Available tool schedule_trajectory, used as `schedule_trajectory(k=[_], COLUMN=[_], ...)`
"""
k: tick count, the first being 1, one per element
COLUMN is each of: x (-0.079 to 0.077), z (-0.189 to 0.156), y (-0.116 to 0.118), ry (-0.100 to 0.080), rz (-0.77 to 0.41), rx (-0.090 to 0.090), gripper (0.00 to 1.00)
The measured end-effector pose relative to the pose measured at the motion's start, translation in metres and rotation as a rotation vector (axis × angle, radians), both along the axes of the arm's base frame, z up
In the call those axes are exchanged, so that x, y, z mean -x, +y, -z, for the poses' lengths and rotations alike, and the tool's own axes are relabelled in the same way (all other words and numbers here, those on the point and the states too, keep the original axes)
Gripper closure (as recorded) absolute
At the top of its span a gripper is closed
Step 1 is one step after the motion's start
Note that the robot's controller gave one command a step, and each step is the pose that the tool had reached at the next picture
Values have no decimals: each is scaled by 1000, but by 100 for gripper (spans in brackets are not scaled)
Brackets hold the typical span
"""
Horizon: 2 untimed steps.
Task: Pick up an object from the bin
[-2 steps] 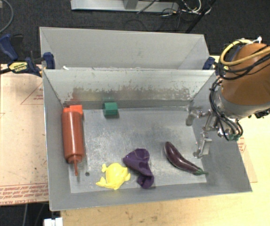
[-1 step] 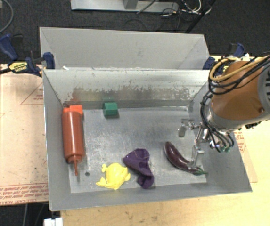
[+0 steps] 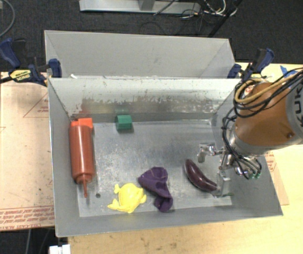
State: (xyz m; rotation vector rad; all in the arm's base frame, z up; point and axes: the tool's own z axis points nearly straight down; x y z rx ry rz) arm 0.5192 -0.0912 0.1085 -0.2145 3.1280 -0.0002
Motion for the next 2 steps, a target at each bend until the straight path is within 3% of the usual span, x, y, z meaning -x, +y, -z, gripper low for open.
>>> schedule_trajectory(k=[1, 2], x=[2, 9], z=[22, 29], y=[3, 5], ry=[4, 3], rz=[194, 316], rx=[-1, -3], gripper=[0, 0])
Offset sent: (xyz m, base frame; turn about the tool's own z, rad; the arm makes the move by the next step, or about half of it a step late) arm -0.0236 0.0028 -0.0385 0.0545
